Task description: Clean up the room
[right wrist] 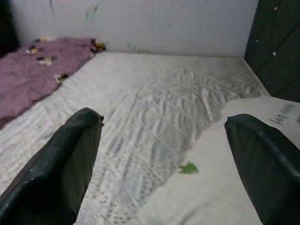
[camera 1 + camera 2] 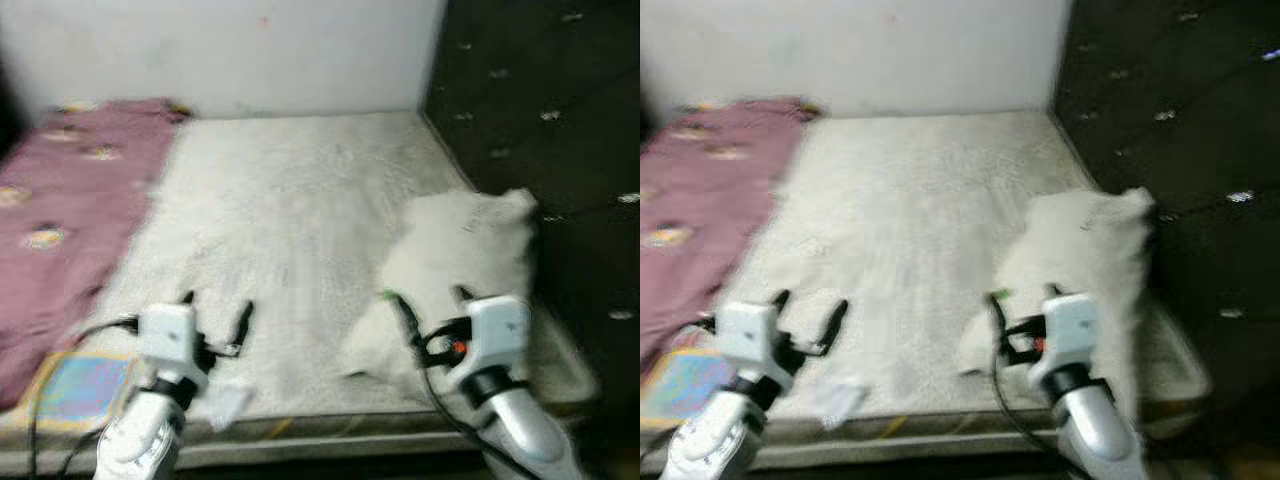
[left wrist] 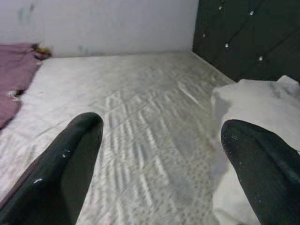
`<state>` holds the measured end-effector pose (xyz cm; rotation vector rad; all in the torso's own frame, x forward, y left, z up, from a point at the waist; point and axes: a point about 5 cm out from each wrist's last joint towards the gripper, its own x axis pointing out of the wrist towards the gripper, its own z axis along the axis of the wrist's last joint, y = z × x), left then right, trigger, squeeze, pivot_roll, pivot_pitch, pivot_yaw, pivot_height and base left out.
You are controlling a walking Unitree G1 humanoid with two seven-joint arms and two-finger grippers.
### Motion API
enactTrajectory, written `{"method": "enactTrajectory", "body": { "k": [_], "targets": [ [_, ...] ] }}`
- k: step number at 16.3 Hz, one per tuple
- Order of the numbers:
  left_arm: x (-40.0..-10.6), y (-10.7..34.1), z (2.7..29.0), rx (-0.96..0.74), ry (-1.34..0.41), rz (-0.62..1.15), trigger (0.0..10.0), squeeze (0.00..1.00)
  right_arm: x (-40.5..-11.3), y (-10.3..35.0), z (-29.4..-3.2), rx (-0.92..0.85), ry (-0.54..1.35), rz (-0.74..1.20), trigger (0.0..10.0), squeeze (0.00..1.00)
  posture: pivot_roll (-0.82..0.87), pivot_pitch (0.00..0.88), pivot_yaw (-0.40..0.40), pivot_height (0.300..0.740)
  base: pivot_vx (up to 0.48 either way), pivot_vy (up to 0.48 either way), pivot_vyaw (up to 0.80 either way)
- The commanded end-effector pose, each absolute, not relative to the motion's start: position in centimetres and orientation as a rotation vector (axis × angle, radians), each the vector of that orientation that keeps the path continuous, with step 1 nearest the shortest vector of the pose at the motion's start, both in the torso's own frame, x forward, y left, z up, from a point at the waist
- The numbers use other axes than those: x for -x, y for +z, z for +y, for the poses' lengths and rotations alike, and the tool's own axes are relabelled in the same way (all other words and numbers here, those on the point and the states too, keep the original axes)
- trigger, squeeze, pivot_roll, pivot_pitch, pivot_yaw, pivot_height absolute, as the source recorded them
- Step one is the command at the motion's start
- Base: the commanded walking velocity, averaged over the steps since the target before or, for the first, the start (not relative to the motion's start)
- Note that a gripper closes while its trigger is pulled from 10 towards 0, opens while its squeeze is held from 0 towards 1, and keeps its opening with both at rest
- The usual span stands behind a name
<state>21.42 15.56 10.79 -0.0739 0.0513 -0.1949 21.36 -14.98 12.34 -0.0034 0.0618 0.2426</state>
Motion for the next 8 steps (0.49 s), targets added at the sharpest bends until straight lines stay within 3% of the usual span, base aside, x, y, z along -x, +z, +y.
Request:
{"method": "enactTrajectory", "body": {
  "k": [1,5,8],
  "targets": [
    [-21.65,11.15,14.79,0.079,-0.216,0.039,10.0,0.00,-21.10,12.25,-15.72,0.013,0.220,0.067,10.0,0.00,-0.12,0.054,0.004,0.740,0.000,0.000,0.00],
    [-21.74,10.90,14.91,0.082,-0.200,0.054,10.0,0.00,-21.15,12.17,-15.67,0.011,0.228,0.070,10.0,0.00,-0.11,0.050,0.003,0.740,0.000,0.000,0.00],
    [-21.83,10.85,14.81,0.088,-0.202,0.057,10.0,0.00,-21.16,12.15,-15.70,0.011,0.229,0.071,10.0,0.00,-0.11,0.047,0.004,0.740,0.000,0.417,0.00]
  ]
}}
